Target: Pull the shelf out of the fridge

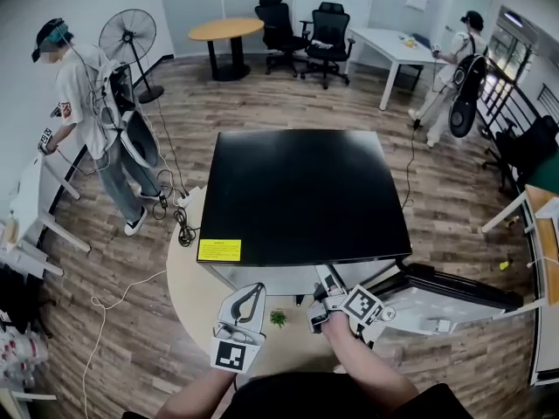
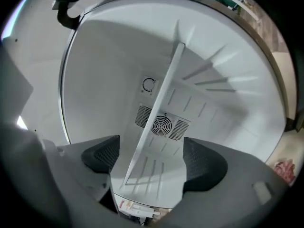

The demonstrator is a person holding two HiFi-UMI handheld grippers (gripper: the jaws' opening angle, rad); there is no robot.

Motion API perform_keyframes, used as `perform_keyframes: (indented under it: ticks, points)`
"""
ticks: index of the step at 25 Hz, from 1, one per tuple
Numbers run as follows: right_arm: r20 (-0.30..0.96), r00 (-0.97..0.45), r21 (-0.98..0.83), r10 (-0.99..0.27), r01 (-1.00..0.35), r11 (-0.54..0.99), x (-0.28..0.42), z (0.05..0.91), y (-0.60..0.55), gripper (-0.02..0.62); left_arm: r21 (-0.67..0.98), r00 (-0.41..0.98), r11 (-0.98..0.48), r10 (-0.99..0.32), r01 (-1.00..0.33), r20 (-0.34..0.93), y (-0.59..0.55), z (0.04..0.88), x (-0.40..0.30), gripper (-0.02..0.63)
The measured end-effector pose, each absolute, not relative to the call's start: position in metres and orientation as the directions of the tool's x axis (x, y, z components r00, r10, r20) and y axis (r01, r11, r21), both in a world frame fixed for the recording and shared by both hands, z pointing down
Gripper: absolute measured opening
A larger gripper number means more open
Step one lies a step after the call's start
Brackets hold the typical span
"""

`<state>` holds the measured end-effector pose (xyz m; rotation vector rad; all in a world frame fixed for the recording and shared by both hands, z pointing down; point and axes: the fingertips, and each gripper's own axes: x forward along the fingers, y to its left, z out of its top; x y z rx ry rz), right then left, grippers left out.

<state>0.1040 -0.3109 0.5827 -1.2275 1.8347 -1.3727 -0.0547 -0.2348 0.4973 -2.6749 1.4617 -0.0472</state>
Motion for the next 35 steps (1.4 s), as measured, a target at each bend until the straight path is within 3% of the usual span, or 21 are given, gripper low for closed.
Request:
perform_keyframes:
  ticks: [2,7,11,20,28,35]
  points:
    - [0.135,-0.430,-0.944,-0.892,-0.330,0.016,0.107,0.592,-0.313,0.399,-0.099,0.538,-0.535,-0.843,-0.839,-0.010,-0.234,0.497,-0.056,-0.003]
    - [0.092,-0.422,-0.960,-0.902,-0.278,0.032,0.111,0.593,-0.325,0.279,-0.102,0.534,-0.530,-0.846,-0.842,-0.004,-0.232,0.500,-0.058,-0.003]
    - [0.047,-0.414,-0.972,-0.909,-0.227,0.053,0.109,0.585,-0.334,0.237,-0.098,0.537,-0.534,-0.844,-0.840,0.002,-0.228,0.501,-0.059,-0.002]
    - [-0.003,-0.405,-0.978,-0.914,-0.189,0.086,0.110,0.575,-0.337,0.057,-0.100,0.547,-0.544,-0.837,-0.833,-0.007,-0.218,0.502,-0.056,-0.003]
    - [-0.042,-0.384,-0.993,-0.923,-0.087,0.081,0.109,0.579,-0.336,0.037,-0.094,0.543,-0.540,-0.840,-0.836,-0.005,-0.207,0.506,-0.061,-0.002]
    - [-0.023,-0.370,-0.995,-0.929,-0.079,0.057,0.109,0.577,-0.332,0.032,-0.093,0.537,-0.533,-0.844,-0.841,-0.012,-0.198,0.503,-0.066,-0.002]
